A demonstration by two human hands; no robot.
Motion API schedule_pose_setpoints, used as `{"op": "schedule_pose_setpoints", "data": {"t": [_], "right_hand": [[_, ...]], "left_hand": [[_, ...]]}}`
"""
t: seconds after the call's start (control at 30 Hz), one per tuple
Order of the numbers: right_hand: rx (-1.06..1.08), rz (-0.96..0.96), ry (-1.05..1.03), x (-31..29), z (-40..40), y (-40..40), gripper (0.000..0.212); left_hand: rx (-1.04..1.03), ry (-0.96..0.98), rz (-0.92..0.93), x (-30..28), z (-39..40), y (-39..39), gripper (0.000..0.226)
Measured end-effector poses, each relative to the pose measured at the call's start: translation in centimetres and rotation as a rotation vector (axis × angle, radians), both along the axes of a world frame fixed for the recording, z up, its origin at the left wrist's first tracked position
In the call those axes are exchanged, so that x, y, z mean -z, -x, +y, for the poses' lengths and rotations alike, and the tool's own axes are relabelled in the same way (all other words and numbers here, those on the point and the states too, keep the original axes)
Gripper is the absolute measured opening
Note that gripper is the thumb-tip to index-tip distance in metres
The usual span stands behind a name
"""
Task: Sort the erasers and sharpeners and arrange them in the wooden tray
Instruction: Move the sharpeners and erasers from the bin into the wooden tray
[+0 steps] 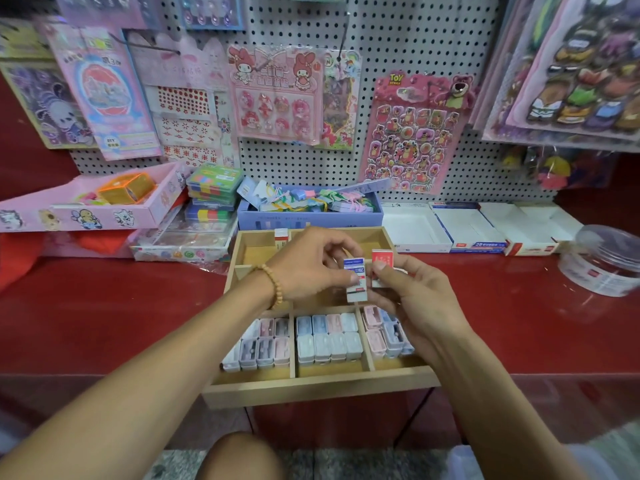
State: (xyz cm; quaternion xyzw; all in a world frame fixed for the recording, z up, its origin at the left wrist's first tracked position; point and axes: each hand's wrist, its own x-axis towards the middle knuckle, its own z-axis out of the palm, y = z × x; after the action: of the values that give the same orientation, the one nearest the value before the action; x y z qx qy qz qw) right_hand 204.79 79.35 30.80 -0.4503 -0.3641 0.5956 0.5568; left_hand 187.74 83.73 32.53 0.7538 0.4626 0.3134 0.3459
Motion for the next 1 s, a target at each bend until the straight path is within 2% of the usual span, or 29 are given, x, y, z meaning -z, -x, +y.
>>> {"op": "schedule_pose_setpoints", "data": {"t": [0.13, 0.27, 0.5, 0.63, 0.73, 0.87, 0.93, 1.0], "right_hand": [[0.091, -0.094, 0.023, 0.6, -0.2, -1.5, 0.008], [0.122, -0.126, 0.033, 0.7, -0.2, -2.7, 0.005], [0.138, -0.118, 0.065, 0.7, -0.2, -3.7, 0.007], [0.168, -0.042, 0.053, 0.9, 0.0, -3.7, 0.018], [0.138, -0.075, 0.037, 0.9, -0.1, -3.5, 0.017], [0.118, -0.096, 0.050, 0.7, -0.1, -3.0, 0.018], [0.102, -0.131, 0.040, 0.5, 0.1, -2.6, 0.019], [0.088, -0.136, 0.034, 0.4, 0.4, -1.9, 0.020]], "left_hand": [[-0.086, -0.044, 0.138, 0.8, 1.2, 0.9, 0.025], [-0.149, -0.082, 0.331, 2.3, 1.9, 0.6, 0.025], [-0.146, -0.197, 0.464, 4.8, 2.3, -1.2, 0.025], [-0.152, -0.201, 0.453, 5.2, 2.2, -1.2, 0.026], [-0.142, -0.198, 0.451, 5.2, 2.2, -1.2, 0.027], [-0.119, -0.094, 0.437, 4.1, 2.4, -0.3, 0.028], [-0.162, -0.067, 0.308, 3.3, 2.4, 0.3, 0.019], [-0.193, 0.005, 0.013, 2.2, 2.0, 0.5, 0.005]]}}
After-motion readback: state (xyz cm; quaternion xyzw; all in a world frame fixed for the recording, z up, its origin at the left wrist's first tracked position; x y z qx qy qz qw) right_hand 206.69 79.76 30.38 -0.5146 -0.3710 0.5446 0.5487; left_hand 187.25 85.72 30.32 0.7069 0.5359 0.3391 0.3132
